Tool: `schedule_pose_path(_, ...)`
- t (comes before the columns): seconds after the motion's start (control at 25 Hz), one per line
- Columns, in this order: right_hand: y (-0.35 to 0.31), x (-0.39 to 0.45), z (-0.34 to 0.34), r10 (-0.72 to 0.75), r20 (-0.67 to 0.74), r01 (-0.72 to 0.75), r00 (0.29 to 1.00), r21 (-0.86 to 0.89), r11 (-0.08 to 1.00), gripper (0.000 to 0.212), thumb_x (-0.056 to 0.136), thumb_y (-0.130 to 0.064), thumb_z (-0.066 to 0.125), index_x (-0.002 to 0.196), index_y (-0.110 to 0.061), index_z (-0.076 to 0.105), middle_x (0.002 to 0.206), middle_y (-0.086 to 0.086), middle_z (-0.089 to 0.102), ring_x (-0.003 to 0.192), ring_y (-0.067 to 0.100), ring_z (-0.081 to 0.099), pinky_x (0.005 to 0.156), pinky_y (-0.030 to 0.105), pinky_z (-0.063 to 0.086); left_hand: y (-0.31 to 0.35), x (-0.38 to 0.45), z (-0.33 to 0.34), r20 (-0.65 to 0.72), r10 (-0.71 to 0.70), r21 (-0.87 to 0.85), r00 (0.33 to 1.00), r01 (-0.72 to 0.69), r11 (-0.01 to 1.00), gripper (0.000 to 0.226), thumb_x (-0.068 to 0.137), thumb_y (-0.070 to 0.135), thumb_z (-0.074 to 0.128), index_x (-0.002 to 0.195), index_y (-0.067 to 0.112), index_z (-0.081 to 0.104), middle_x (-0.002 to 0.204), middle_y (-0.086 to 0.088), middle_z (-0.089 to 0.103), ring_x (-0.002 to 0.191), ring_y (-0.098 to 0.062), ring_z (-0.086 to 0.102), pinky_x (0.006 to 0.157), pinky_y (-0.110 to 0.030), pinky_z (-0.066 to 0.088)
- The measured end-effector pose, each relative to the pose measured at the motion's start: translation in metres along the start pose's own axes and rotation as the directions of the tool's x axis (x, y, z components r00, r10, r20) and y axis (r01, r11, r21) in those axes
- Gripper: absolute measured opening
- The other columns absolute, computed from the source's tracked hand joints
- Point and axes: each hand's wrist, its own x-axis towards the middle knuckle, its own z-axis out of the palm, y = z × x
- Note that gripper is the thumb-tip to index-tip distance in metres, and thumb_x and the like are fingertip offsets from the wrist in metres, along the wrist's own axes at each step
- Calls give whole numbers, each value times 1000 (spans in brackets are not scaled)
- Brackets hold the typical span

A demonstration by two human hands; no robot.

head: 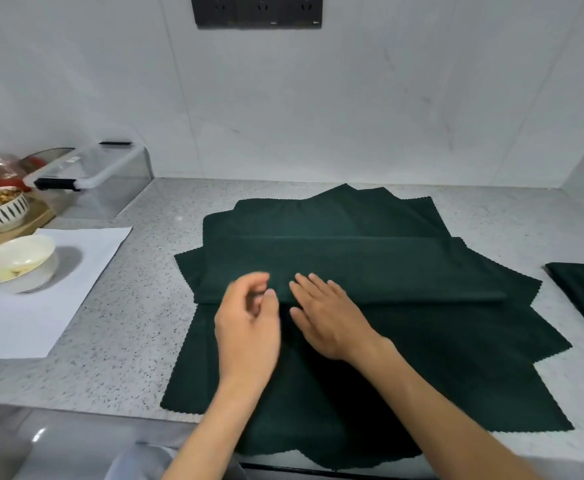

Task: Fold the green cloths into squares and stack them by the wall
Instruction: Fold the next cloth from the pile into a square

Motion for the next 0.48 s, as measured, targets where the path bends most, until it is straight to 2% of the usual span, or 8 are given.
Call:
schedule_pose_path(0.04,-4,-2,4,2,19,-2,1000,-30,1000,72,94,-50,2,156,-15,10,165,2,6,151,21,1,122,40,3,-4,6,8,136,314,260,940,-340,904,27,98,15,49,120,13,65,128,-3,63,117,-14,57,106,-29,39)
schedule_pose_path(0.08,-6,-5,9,-8,29,10,1000,-77,997,78,88,-51,-3,157,-15,4,165,3,1,151,21,-3,122,41,-1,-6,14,16,389,371,377,843,-513,771,36,102,20,42,134,12,57,144,-1,51,134,-14,44,115,-27,27)
schedule_pose_path(0.12,-8,-9,11,-20,40,25,999,-126,992,81,84,-52,-6,156,-16,-2,165,4,-3,151,22,-8,122,41,-4,-10,19,27,584,235,417,777,-536,735,45,105,27,33,147,13,42,158,1,32,147,-13,23,121,-29,13)
schedule_pose_path(0.16,-9,-10,12,-16,46,23,999,-159,987,77,88,-51,-1,156,-17,-7,165,4,-7,151,22,-11,122,42,-6,-17,24,34,681,43,486,731,-495,720,51,107,34,25,154,16,25,164,4,13,151,-11,6,122,-31,2)
schedule_pose_path(0.2,-9,-10,13,-7,60,17,998,-171,985,70,95,-49,8,155,-18,-10,164,4,-10,150,21,-14,122,42,-7,-25,24,38,697,-86,549,712,-452,703,54,106,38,19,157,20,13,165,7,1,151,-9,-4,122,-33,-4)
schedule_pose_path(0.28,-10,-7,14,25,72,-14,997,-140,990,65,99,-45,13,155,-21,-11,164,0,-12,150,18,-14,122,41,-6,-41,25,31,644,-134,638,753,-432,638,58,104,47,12,157,25,2,164,11,-7,150,-9,-11,122,-35,-7)
schedule_pose_path(0.4,-11,-4,16,36,6,-35,999,-83,996,81,83,-54,-13,157,-21,-3,164,-6,-8,150,13,-10,121,37,-6,-62,38,-17,433,-197,827,879,-302,474,64,102,51,8,157,19,-3,164,4,-9,151,-15,-12,123,-41,-4)
schedule_pose_path(0.48,-8,-7,16,34,4,-34,999,-67,997,85,79,-54,-16,157,-21,-2,164,-6,-7,150,13,-9,121,37,-6,-66,49,-49,336,-285,890,898,-204,408,64,102,47,7,156,14,-5,165,-1,-10,151,-17,-11,122,-44,-3)
